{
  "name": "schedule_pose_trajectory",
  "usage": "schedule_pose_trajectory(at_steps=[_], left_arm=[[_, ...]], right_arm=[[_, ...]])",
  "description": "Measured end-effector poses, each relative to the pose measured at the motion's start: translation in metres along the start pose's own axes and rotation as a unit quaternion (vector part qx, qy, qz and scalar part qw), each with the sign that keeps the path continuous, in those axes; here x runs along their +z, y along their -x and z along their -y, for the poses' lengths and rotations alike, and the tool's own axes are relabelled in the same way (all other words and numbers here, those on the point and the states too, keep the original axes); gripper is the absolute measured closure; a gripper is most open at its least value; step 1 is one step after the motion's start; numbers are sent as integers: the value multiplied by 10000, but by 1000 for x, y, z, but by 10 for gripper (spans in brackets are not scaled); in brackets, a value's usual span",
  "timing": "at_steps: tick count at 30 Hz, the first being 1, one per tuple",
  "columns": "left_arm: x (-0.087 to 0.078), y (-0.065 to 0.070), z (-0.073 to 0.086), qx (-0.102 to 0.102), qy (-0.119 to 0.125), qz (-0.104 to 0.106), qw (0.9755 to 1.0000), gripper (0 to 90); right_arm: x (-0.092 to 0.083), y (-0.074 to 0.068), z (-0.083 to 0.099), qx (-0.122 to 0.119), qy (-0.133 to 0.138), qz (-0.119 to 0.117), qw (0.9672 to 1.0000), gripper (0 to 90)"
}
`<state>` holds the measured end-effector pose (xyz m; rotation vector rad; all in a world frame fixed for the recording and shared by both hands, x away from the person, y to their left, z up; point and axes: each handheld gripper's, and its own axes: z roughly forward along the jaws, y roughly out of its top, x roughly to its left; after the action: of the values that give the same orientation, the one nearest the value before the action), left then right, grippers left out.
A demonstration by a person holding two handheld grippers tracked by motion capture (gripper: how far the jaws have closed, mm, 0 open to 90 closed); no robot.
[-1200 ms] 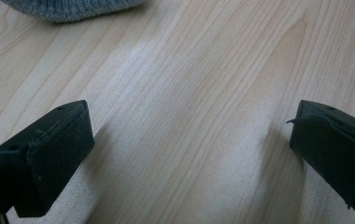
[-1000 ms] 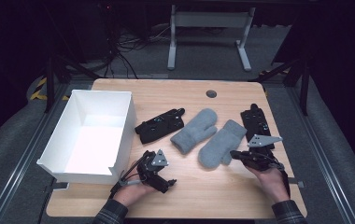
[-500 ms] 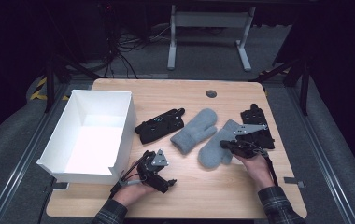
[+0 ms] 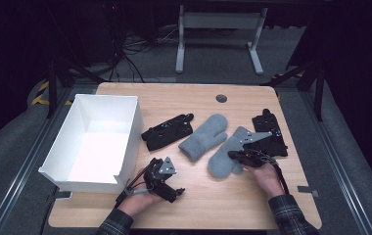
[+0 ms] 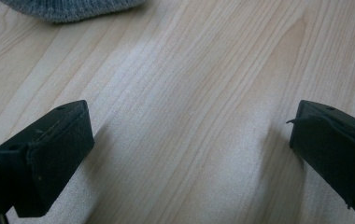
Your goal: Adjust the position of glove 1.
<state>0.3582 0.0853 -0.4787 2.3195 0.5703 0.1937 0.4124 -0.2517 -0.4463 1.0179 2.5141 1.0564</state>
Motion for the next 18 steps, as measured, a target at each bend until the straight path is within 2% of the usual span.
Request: schedule_pose_trajectory(at_steps=[10, 18], left_arm=[[0, 0, 0, 4, -3, 1, 10000, 1], [0, 0, 0, -1, -7, -5, 10000, 1]], right_arm=[[-5, -20, 6, -28, -89, -108, 9999, 900], [-11, -50, 13, -175, -159, -260, 9994, 900]])
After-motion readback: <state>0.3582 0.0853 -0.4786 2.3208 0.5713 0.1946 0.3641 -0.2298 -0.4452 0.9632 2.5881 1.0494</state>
